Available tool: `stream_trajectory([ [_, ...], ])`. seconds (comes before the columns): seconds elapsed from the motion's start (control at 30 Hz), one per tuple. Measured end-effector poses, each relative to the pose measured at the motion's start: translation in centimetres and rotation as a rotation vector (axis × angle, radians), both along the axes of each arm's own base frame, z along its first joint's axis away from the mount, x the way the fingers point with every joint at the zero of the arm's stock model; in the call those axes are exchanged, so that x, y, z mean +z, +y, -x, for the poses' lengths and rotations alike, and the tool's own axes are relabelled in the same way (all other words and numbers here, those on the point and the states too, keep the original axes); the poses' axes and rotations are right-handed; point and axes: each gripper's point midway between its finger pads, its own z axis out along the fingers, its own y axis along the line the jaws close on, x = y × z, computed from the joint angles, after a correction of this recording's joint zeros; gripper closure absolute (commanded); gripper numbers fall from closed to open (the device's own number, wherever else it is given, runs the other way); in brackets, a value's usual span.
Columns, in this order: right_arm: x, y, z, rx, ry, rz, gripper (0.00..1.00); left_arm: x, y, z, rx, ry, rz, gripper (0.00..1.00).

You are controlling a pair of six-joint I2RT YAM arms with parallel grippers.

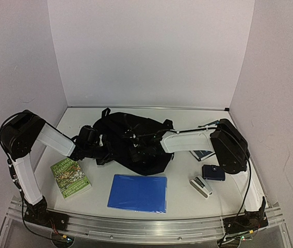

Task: Pack the student bag
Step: Adjust the student bag at the center of the board.

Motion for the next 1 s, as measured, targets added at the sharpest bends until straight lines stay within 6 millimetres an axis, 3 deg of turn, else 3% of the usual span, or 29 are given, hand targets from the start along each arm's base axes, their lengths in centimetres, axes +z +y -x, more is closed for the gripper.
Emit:
stream_trajectory([
  [0.2, -0.4, -0.5, -1.0, -0.061, -0.051, 0.046, 0.48, -0.1, 0.2, 0.0, -0.004, -0.012, -0.018, 1.0],
  [0.27, -0.3, -0.6, -1.3, -0.073, -0.057, 0.047, 0.53, -0.1, 0.3, 0.0, -0.005, -0.014, -0.023, 1.0],
  [0.4, 0.1, -0.8, -1.6, -0.099, -0.072, 0.046, 0.75, -0.1, 0.5, 0.0, 0.002, -0.016, -0.036, 1.0],
  [0.5, 0.5, -0.7, -1.8, -0.12, -0.082, 0.026, 0.98, 0.0, 0.6, 0.0, 0.005, -0.019, -0.047, 1.0],
  [0.53, 0.6, -0.5, -1.9, -0.127, -0.086, 0.014, 1.0, 0.0, 0.6, 0.0, 0.005, -0.019, -0.051, 1.0],
  [0.77, 0.8, 0.0, -1.6, -0.124, -0.069, -0.045, 1.0, -0.2, 1.0, -0.4, 0.001, -0.004, -0.11, 1.0],
  [1.0, 3.6, 0.6, -0.7, -0.11, -0.002, -0.226, 1.0, -0.2, 2.1, -2.0, 0.004, 0.024, -0.225, 1.0],
])
